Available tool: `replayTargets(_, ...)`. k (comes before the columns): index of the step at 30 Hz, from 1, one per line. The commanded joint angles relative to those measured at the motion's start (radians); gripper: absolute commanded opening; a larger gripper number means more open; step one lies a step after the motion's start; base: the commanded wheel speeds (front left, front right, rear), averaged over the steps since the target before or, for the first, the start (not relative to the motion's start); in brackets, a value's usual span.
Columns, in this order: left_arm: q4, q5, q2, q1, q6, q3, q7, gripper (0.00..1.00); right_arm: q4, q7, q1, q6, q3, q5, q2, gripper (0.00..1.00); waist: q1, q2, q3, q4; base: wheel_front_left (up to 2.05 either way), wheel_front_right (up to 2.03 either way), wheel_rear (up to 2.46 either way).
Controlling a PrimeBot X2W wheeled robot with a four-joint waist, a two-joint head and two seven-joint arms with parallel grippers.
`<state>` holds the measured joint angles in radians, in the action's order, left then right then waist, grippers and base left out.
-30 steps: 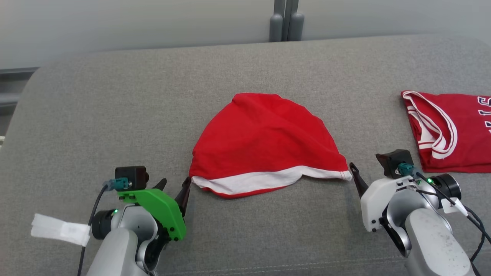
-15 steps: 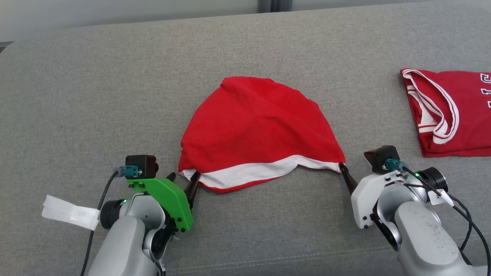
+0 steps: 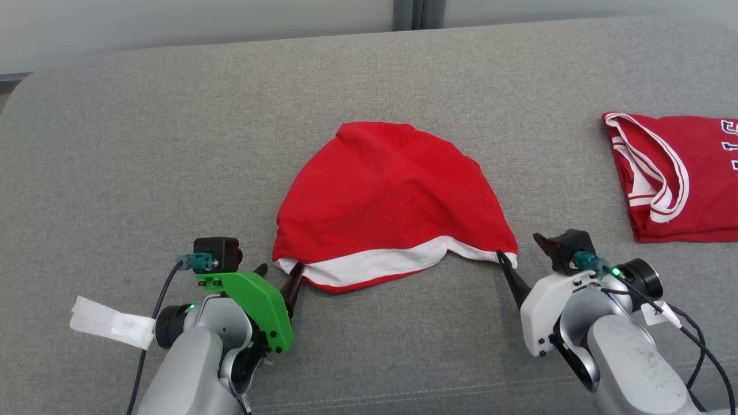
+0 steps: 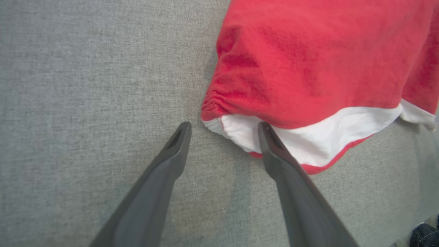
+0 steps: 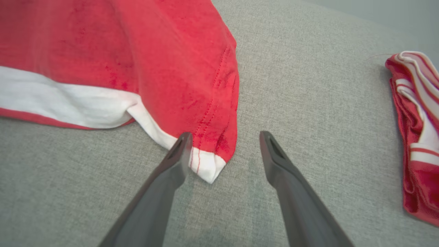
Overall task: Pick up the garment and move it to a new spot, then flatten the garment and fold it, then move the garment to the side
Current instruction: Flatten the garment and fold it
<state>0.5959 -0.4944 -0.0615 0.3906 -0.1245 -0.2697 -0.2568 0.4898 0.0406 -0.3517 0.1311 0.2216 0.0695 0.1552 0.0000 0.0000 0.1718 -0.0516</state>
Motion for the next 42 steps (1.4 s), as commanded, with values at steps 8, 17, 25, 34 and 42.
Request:
replayTargets(8, 0.017, -0.014, -0.003, 0.001, -0.001, -0.006, 0.009, 1.00, -0.070, 0.076, 0.073, -0.001, 0.075, 0.045, 0.049, 1.00, 0.0000, 0.0000, -0.012, -0.008, 0.00, 0.00, 0.00)
replayTargets(17, 0.017, -0.026, -0.002, 0.023, -0.003, -0.028, 0.002, 1.00, -0.021, 0.040, 0.027, -0.001, 0.104, 0.034, 0.050, 1.00, 0.0000, 0.0000, 0.009, 0.009, 0.00, 0.00, 0.00)
replayTargets(25, 0.017, -0.042, -0.004, 0.022, -0.005, -0.039, 0.011, 1.00, 0.036, 0.031, 0.014, -0.001, 0.101, 0.035, 0.043, 0.58, 0.0000, 0.0000, 0.008, 0.015, 0.00, 0.00, 0.00)
replayTargets(34, 0.015, -0.056, -0.011, 0.029, -0.005, -0.069, 0.033, 0.25, 0.057, 0.015, -0.001, -0.001, 0.109, 0.029, 0.041, 0.04, 0.0000, 0.0000, 0.007, 0.013, 0.00, 0.00, 0.00)
replayTargets(42, -0.005, -0.082, -0.026, 0.008, -0.007, -0.102, 0.083, 0.00, 0.059, 0.004, 0.007, -0.001, 0.116, 0.045, 0.053, 0.00, 0.0000, 0.0000, -0.018, 0.019, 0.00, 0.00, 0.00)
